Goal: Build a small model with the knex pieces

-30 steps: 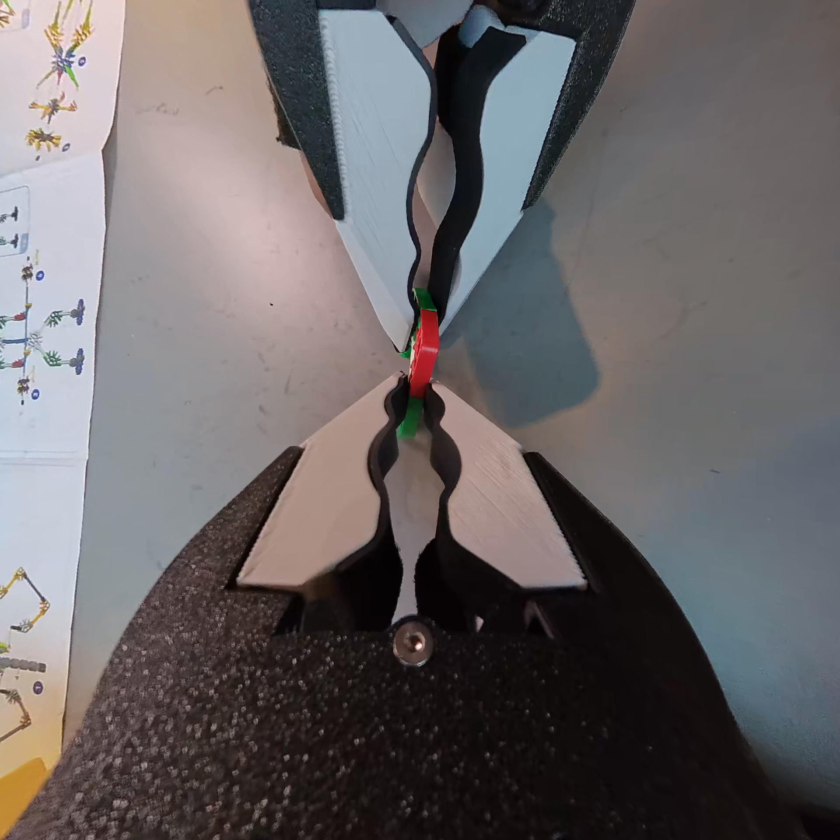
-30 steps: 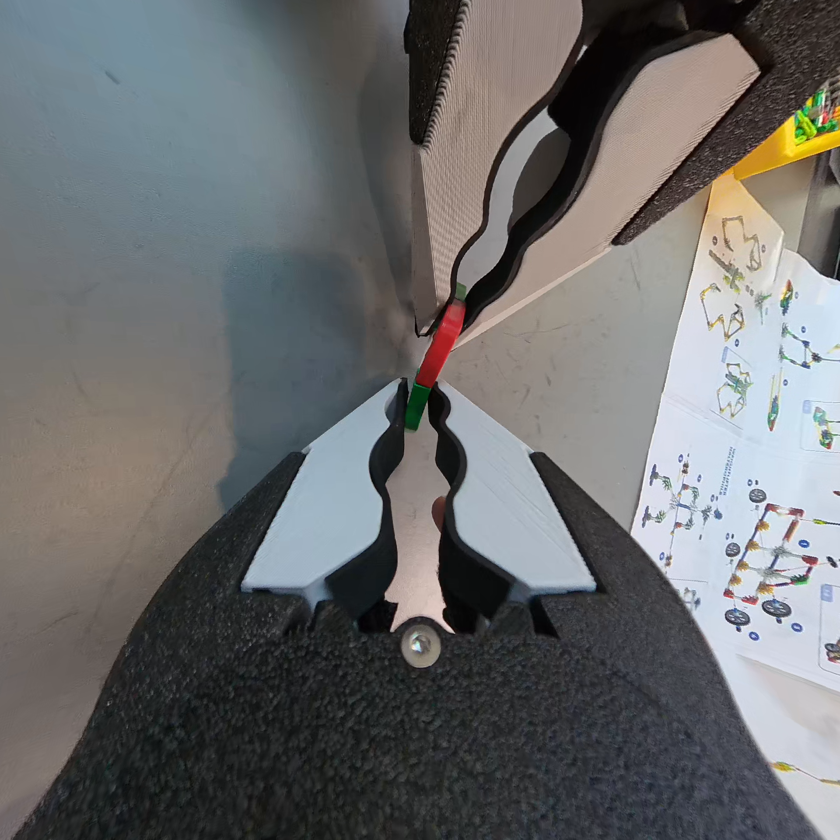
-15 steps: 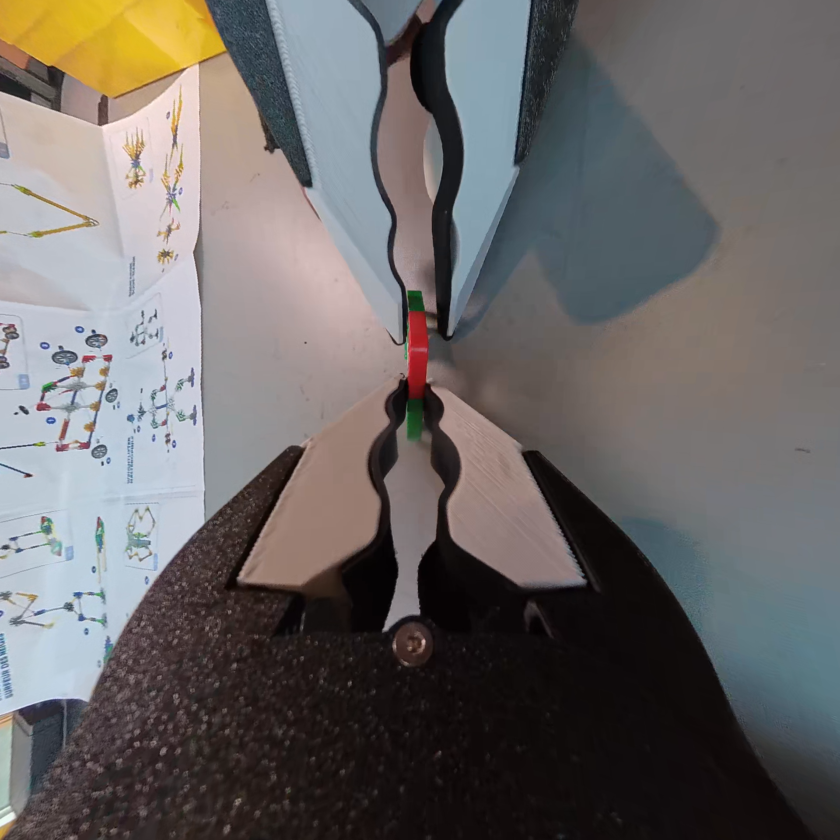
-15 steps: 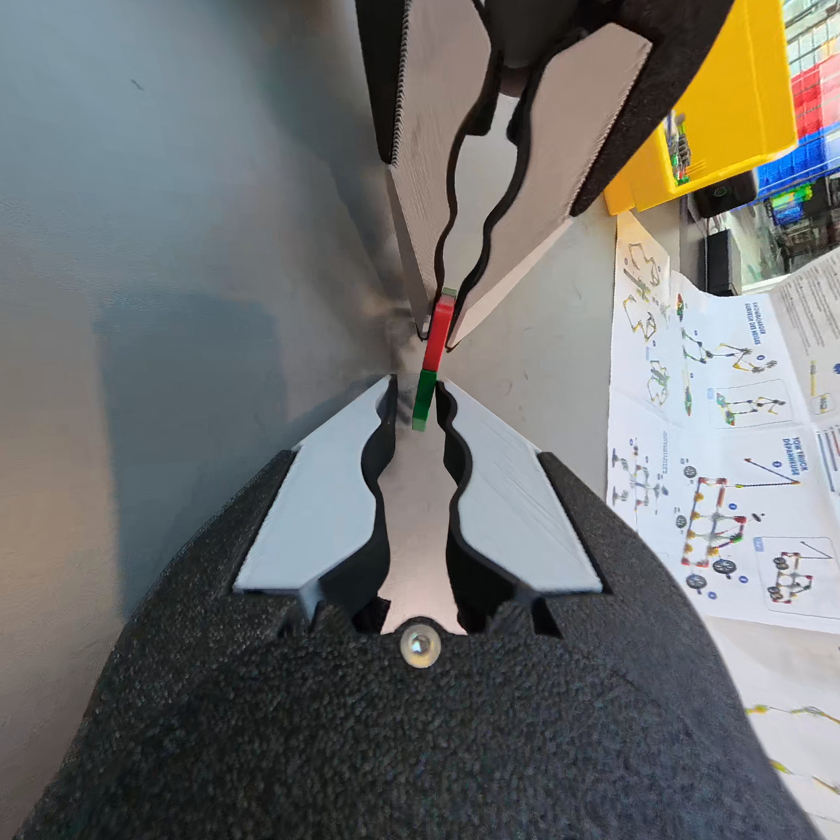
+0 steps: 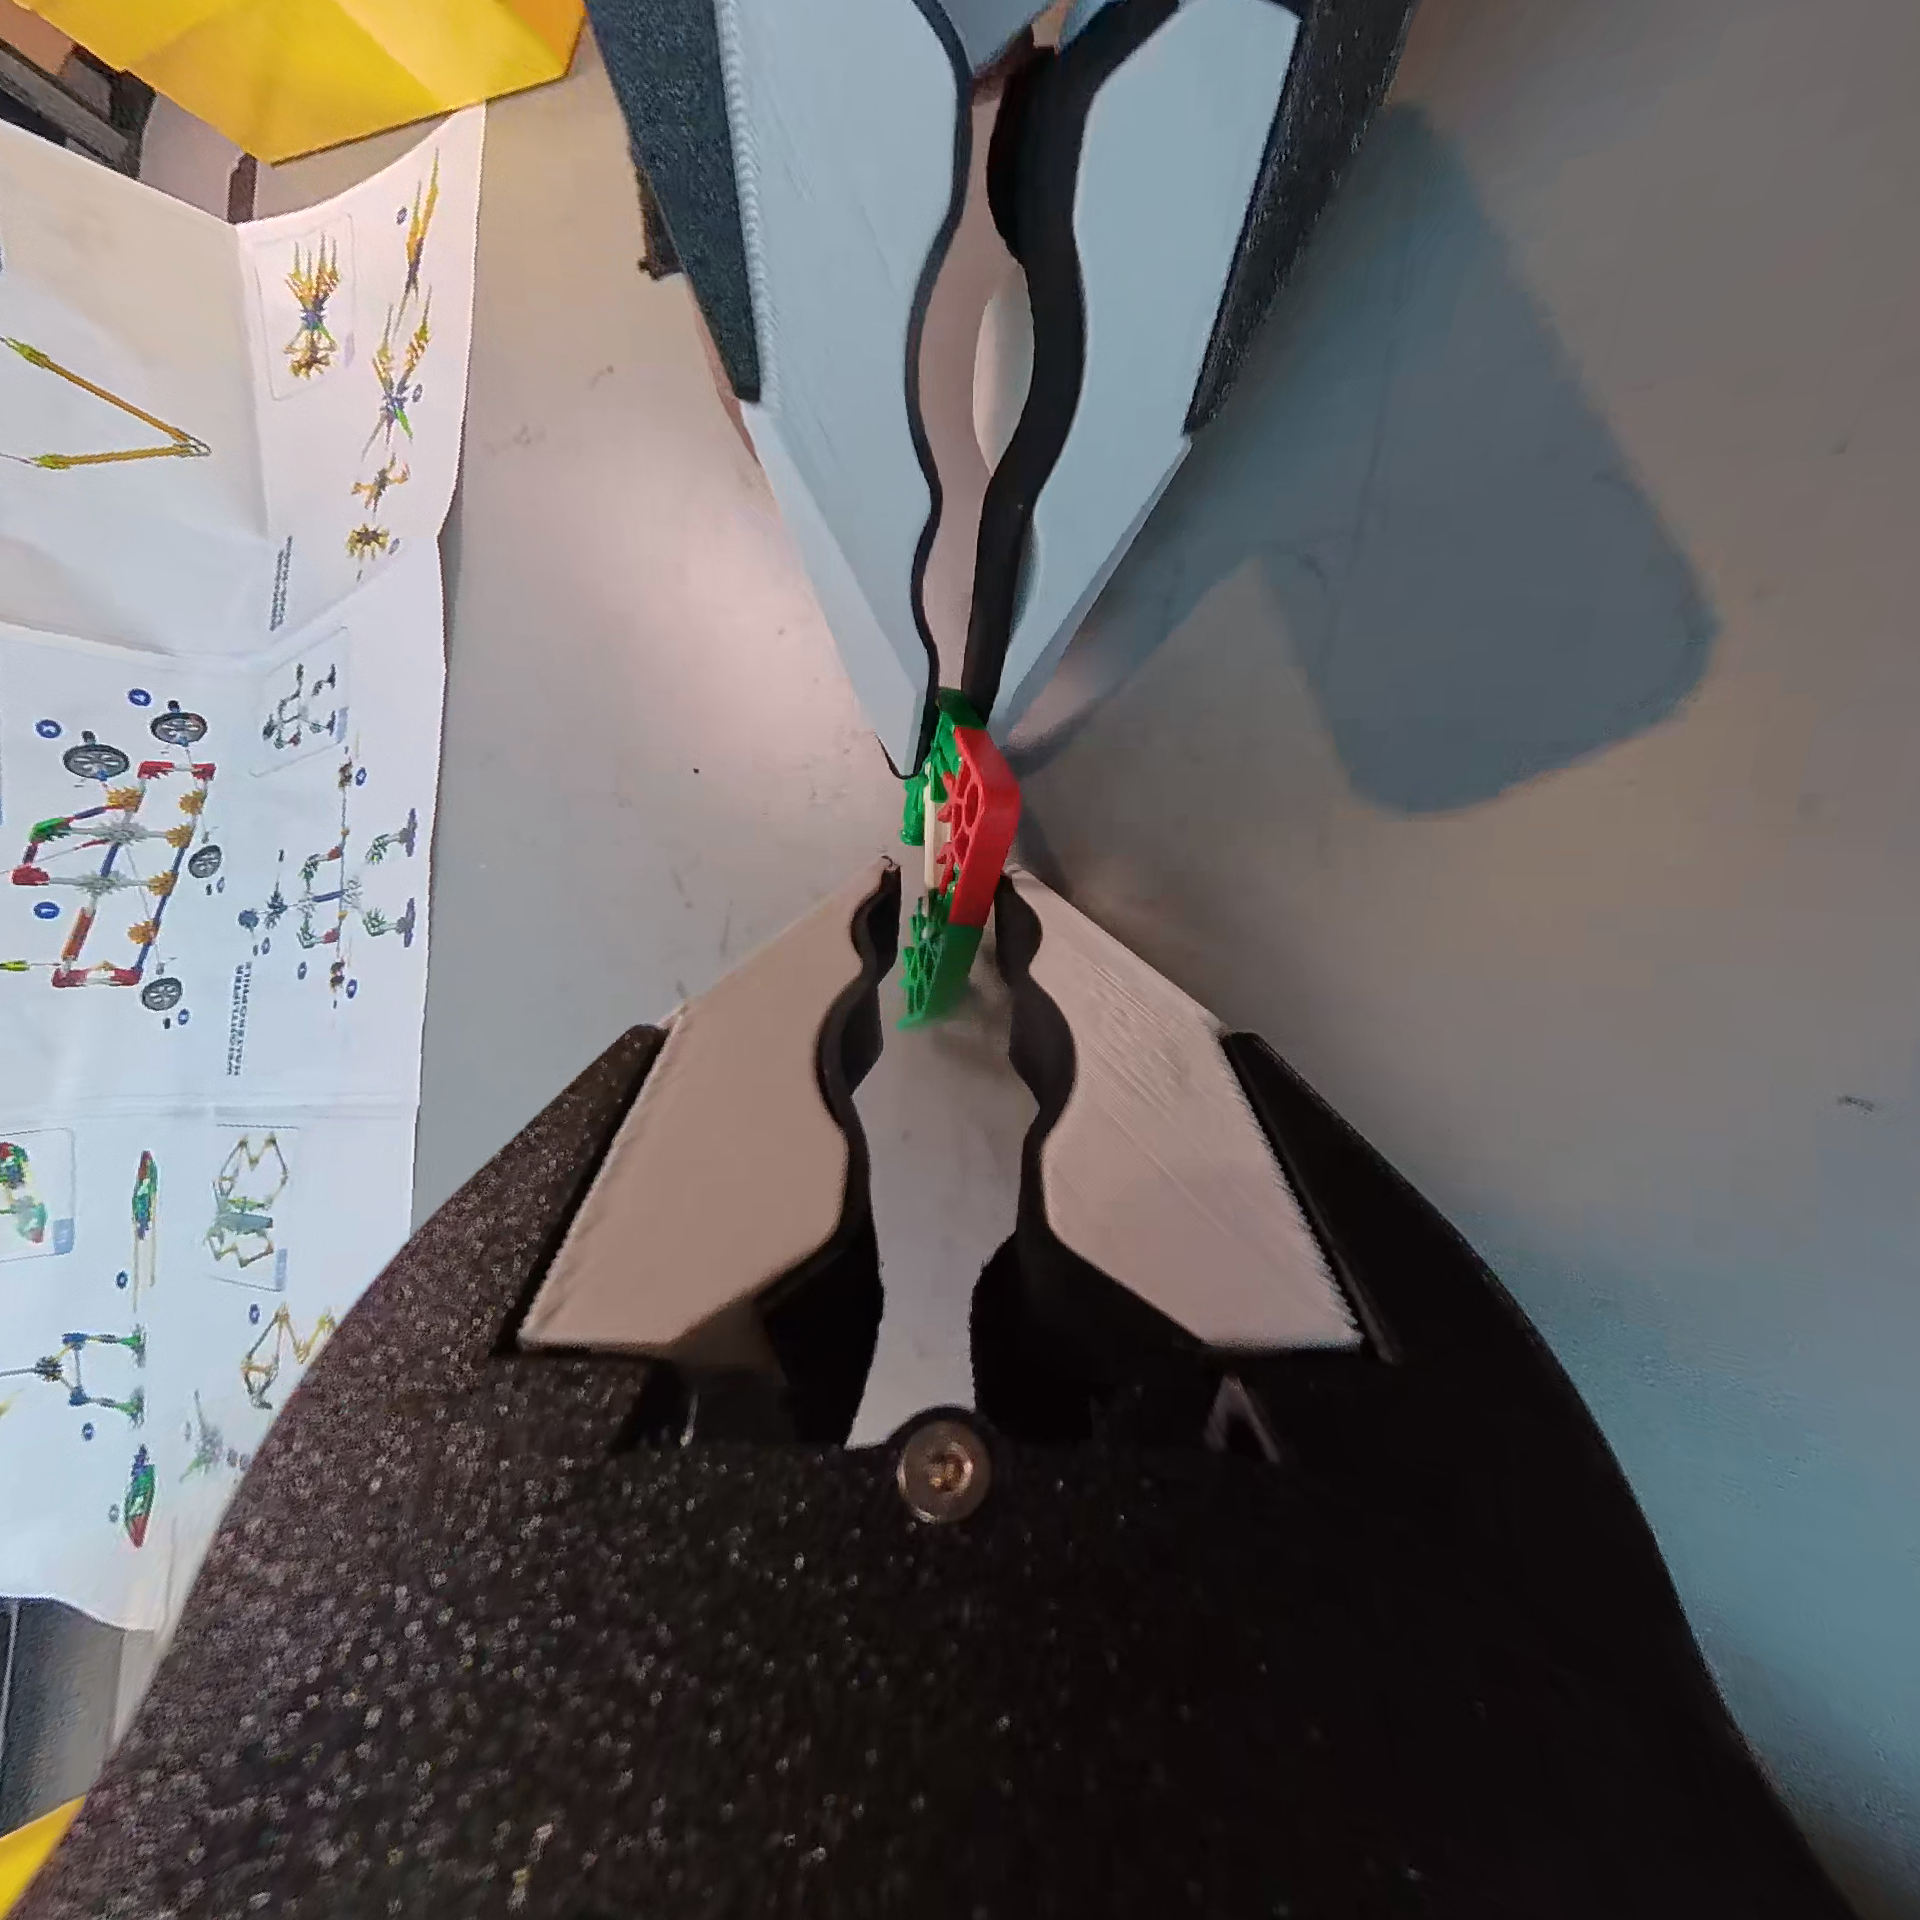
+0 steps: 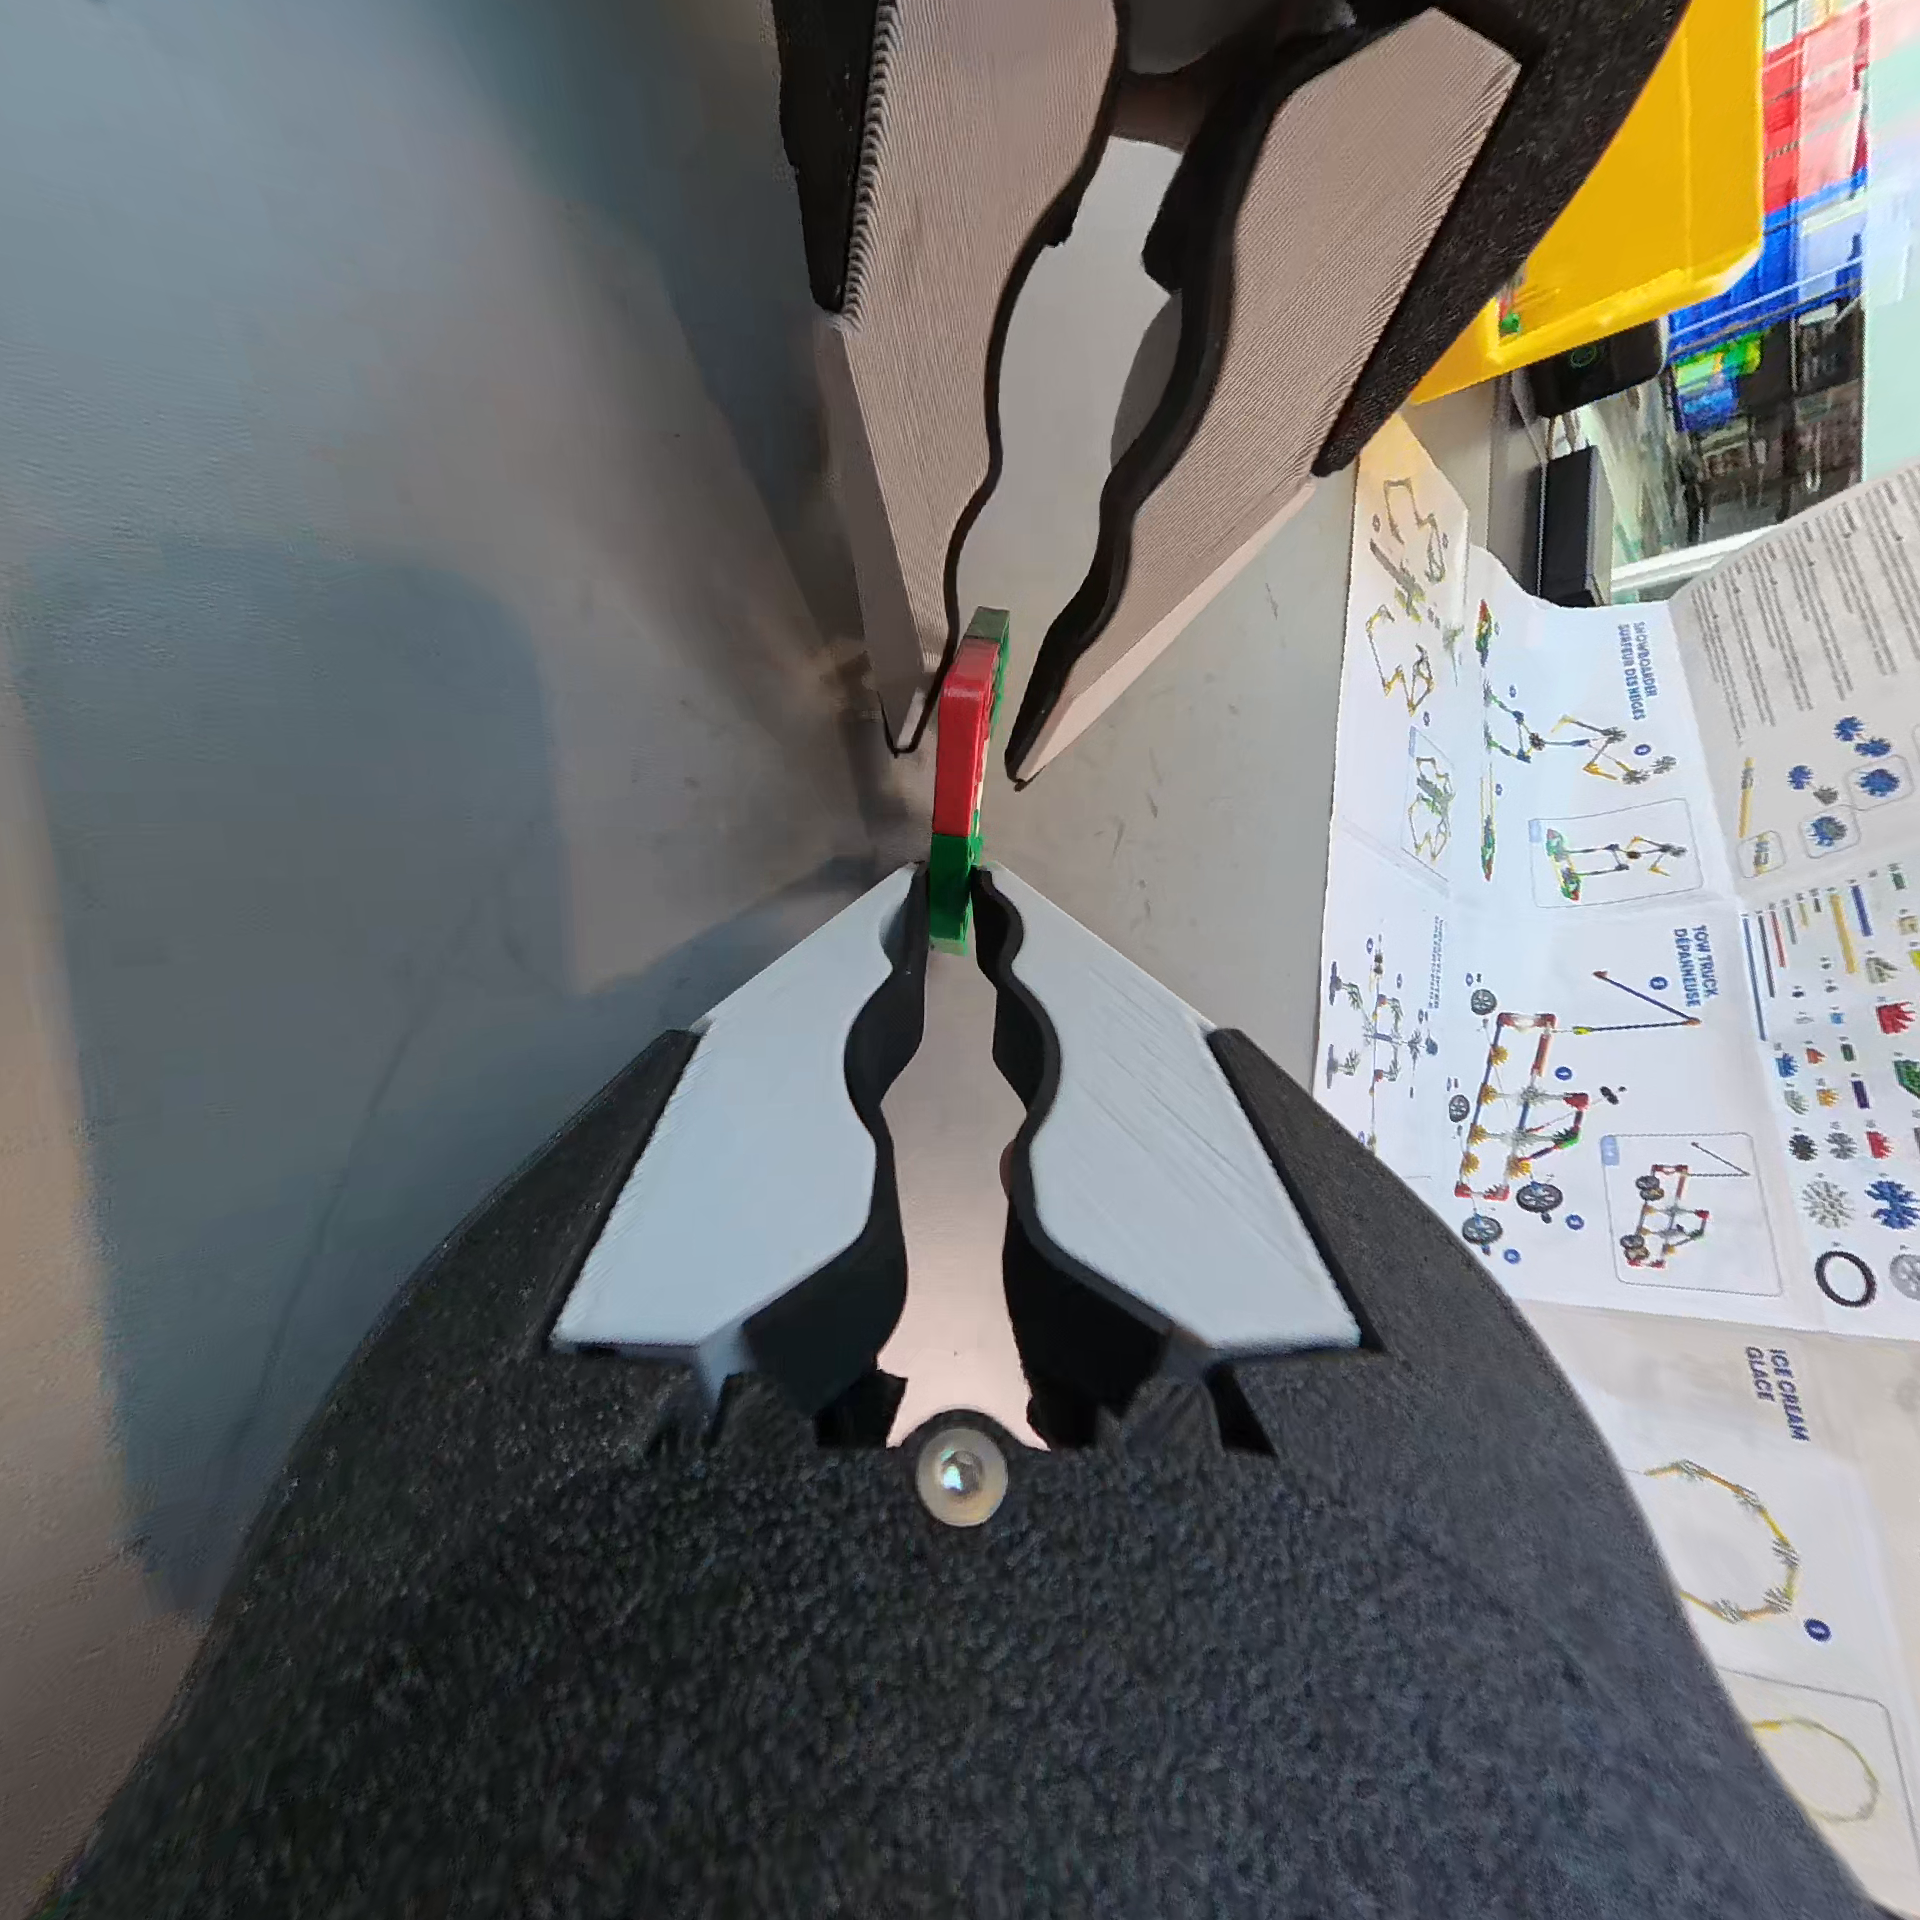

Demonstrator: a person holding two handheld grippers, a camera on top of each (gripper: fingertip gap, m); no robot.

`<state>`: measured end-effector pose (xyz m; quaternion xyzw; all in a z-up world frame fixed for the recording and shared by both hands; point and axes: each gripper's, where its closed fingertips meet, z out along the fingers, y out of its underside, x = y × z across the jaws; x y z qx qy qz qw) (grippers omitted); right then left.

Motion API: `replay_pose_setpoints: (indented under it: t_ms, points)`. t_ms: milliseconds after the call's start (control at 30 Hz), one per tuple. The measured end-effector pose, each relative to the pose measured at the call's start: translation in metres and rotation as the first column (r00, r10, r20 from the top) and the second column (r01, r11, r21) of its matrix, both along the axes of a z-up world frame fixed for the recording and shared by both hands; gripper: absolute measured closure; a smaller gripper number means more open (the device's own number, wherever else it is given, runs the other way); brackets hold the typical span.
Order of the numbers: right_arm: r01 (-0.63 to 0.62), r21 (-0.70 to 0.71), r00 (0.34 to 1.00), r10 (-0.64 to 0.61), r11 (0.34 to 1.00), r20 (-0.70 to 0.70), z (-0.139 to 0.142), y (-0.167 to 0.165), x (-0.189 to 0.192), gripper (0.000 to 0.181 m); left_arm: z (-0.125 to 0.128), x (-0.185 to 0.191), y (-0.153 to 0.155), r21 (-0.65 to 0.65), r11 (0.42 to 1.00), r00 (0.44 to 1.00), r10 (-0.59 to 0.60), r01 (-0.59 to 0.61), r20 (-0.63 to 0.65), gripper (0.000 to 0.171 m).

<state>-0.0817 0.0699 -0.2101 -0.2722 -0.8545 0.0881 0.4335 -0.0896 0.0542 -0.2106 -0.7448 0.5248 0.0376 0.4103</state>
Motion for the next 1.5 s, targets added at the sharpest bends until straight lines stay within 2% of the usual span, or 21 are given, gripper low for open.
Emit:
replay_pose_setpoints:
  t_ms: [167, 567, 900, 1200, 1500]
  points:
    - [0.034, 0.049, 0.999, -0.035, 0.998, 0.012, 0.000, 0.003, -0.003, 0.176, 0.000, -0.002, 0.002, -0.023, 0.999, 1.000, 0.025, -0.025, -0.002, 0.163]
    - [-0.094, 0.044, 0.980, 0.085, 0.995, 0.178, -0.004, -0.006, 0.003, 0.174, -0.004, 0.003, -0.004, -0.083, 0.996, 0.997, -0.014, 0.021, 0.074, 0.161]
    - [-0.238, -0.035, 0.897, 0.233, 0.971, 0.376, -0.004, -0.005, 0.004, 0.172, -0.001, 0.005, -0.002, -0.233, 0.971, 0.965, 0.001, 0.062, 0.261, 0.160]
    - [-0.302, -0.083, 0.840, 0.307, 0.950, 0.448, -0.004, -0.007, 0.006, 0.172, 0.001, 0.007, -0.003, -0.262, 0.963, 0.958, 0.016, 0.061, 0.285, 0.165]
    - [-0.308, -0.078, 0.816, 0.306, 0.948, 0.490, -0.004, -0.010, 0.008, 0.172, 0.001, 0.009, -0.006, -0.349, 0.936, 0.944, 0.069, 0.051, 0.323, 0.166]
